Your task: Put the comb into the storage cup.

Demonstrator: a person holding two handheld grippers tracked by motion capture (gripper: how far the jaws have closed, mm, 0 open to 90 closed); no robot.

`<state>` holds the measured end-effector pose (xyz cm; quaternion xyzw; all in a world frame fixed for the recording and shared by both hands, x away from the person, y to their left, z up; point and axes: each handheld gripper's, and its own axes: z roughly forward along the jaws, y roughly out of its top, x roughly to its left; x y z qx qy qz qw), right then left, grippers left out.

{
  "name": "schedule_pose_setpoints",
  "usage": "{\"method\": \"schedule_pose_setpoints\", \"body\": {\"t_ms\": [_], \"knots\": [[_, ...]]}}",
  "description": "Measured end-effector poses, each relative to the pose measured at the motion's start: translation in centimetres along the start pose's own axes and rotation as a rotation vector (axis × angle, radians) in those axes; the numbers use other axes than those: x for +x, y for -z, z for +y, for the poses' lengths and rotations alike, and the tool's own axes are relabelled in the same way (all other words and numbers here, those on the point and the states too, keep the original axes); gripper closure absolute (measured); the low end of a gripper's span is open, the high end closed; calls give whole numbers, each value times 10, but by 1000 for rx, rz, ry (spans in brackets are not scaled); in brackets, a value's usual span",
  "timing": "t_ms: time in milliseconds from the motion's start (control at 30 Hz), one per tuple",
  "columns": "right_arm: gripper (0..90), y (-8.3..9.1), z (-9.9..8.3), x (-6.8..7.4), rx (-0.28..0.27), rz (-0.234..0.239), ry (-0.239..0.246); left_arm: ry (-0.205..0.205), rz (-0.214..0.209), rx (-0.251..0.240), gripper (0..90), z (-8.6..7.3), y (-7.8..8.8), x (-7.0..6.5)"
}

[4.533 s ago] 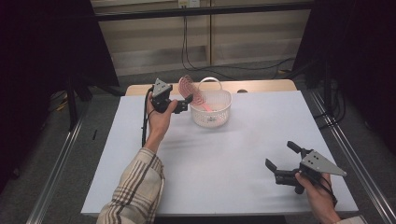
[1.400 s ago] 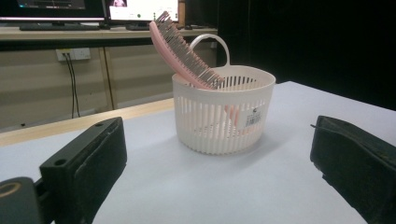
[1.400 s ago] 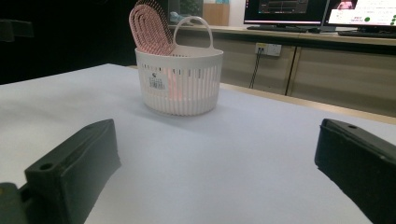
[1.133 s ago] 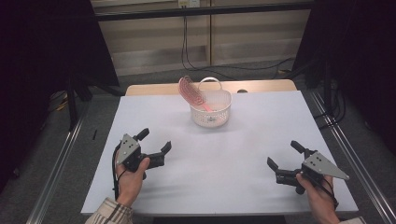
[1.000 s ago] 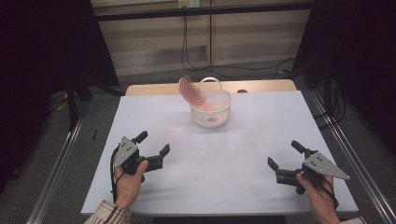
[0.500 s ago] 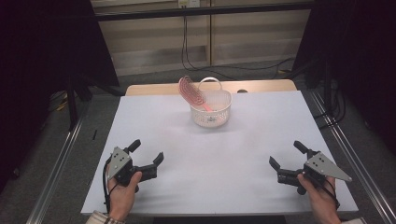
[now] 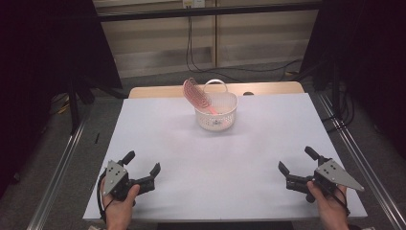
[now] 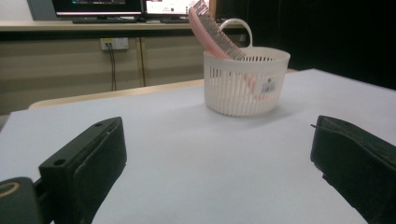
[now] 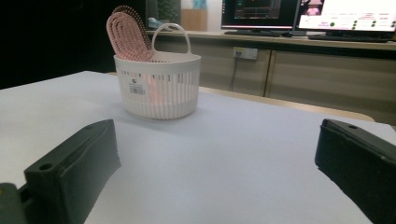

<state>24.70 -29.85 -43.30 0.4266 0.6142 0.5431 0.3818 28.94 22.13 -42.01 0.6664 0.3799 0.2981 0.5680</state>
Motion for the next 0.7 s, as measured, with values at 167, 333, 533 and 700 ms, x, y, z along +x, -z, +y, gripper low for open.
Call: {"method": "schedule_pose_setpoints", "body": {"t_ms": [167,333,533,700], "knots": [[0,3,1,-1,-9,-8,-2,3,20,9,37,-3,6,3],[0,-1,0,1,-9,-8,5,28,13,19,37,-4,3,4],[0,-2,0,0,-17,-9,0,15,9,9,37,-4,0,6],[0,-4,-1,0,-14,-2,6,12,-14,13,37,-4,-2,5]]}}
